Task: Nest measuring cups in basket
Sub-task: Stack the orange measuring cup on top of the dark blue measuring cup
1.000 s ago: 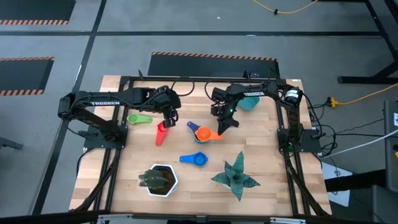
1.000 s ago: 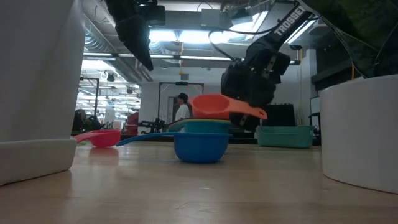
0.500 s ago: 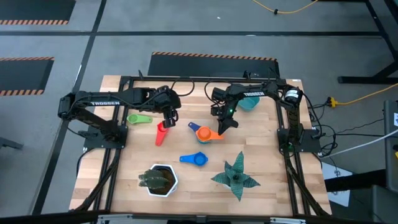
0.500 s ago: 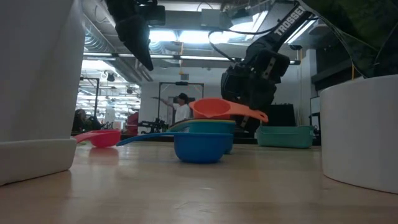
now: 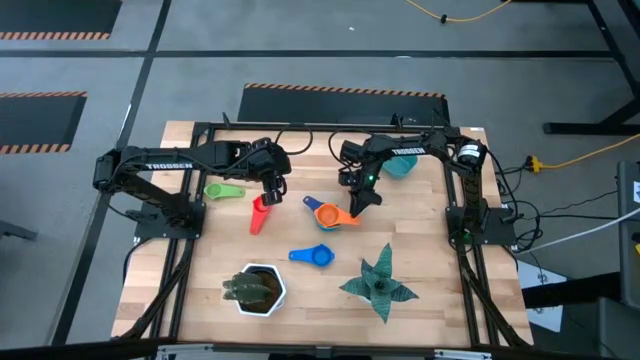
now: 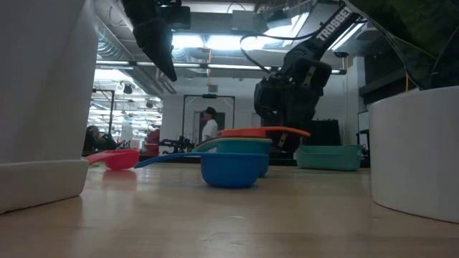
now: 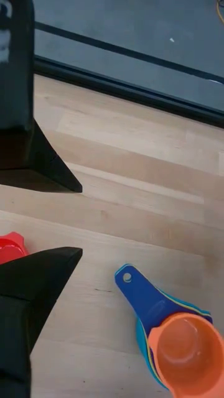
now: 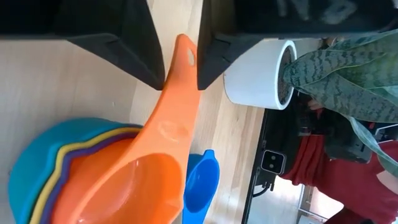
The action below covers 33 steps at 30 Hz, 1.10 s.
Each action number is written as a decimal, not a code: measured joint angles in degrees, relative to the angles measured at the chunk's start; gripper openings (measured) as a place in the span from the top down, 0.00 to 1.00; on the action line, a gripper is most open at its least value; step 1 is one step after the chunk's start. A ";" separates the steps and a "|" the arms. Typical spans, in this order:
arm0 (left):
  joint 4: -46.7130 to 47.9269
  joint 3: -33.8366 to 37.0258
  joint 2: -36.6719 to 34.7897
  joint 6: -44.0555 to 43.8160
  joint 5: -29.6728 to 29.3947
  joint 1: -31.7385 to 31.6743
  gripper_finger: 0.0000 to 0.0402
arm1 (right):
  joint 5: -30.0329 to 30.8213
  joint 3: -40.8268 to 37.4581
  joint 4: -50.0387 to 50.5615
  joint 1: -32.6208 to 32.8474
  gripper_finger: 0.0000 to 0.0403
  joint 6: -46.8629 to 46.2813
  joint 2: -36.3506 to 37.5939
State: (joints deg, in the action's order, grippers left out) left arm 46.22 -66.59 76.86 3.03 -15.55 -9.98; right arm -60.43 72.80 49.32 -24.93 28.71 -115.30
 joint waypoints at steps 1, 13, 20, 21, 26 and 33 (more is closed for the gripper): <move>0.00 0.00 0.00 -0.01 0.00 -0.01 0.64 | 0.01 0.01 -0.37 0.00 0.75 0.00 0.01; 0.00 0.00 0.00 -0.09 0.00 0.00 0.64 | -0.65 2.89 4.86 -2.14 0.74 0.31 0.01; -0.79 0.00 0.00 -2.18 0.07 -0.02 0.64 | -0.63 10.29 11.06 -2.71 0.74 4.70 0.73; -0.79 0.00 0.00 -2.49 0.09 -0.02 0.64 | -0.64 11.31 11.36 -2.66 0.74 5.19 1.50; -1.20 0.00 0.01 -2.69 0.30 -0.02 0.64 | -0.65 13.59 11.65 -0.90 0.74 7.53 6.16; -11.81 4.40 0.39 -2.60 8.23 -0.01 0.64 | -0.68 12.64 8.70 5.22 0.74 7.56 11.38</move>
State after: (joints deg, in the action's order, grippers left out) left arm 34.40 -62.19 77.25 0.43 -7.32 -9.98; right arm -61.11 85.45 58.02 -19.72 36.27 -103.92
